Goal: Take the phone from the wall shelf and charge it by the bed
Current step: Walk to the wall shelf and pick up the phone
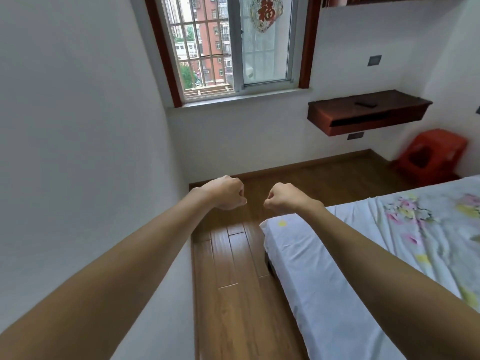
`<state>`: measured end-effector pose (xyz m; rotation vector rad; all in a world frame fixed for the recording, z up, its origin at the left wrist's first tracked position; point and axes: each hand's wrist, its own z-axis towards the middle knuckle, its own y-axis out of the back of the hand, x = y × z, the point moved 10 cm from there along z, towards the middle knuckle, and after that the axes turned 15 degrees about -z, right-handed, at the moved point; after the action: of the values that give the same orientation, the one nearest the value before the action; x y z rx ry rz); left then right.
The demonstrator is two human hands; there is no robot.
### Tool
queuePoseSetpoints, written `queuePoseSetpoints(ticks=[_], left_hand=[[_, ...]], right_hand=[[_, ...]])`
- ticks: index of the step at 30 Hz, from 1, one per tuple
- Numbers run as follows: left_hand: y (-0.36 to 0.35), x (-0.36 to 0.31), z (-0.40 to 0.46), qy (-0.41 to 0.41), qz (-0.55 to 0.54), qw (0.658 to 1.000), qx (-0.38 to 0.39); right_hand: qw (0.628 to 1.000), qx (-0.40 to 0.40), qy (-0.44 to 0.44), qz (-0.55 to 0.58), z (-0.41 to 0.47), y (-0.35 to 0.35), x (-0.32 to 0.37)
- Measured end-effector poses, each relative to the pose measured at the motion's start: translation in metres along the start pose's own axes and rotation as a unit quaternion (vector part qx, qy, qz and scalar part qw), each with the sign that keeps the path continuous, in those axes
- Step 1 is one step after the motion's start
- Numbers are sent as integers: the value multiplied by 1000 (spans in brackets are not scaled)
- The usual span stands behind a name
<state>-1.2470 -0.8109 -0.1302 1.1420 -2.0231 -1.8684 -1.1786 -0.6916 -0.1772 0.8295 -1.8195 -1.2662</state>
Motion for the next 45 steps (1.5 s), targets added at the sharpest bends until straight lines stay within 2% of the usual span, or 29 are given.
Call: queuePoseSetpoints(ticks=[6,11,18,25,28,32,38,45], left_hand=[[59,60,110,11,7,1000,-15],[83,112,200,17,-12,1000,2],[111,160,348,-36,-22,999,9],[173,175,498,-104,1,994,19],[186,166,554,-137,22,990,30],[177,131,626,-189,40,979,59],[161,69,733,-250,40,965,62],[151,-6,893,-260,90,955,112]], right_hand=[[999,-38,-16,-8,124,51,-1],[999,-28,-38,-23,210,68,-4],[995,-27,-87,-43,343,92,-10],[988,-58,-143,-19,473,149,-13],[983,-91,-159,-12,516,174,-25],[976,-90,-199,-9,565,183,-66],[964,-84,-254,4,635,190,-155],[950,-82,-295,55,729,224,-278]])
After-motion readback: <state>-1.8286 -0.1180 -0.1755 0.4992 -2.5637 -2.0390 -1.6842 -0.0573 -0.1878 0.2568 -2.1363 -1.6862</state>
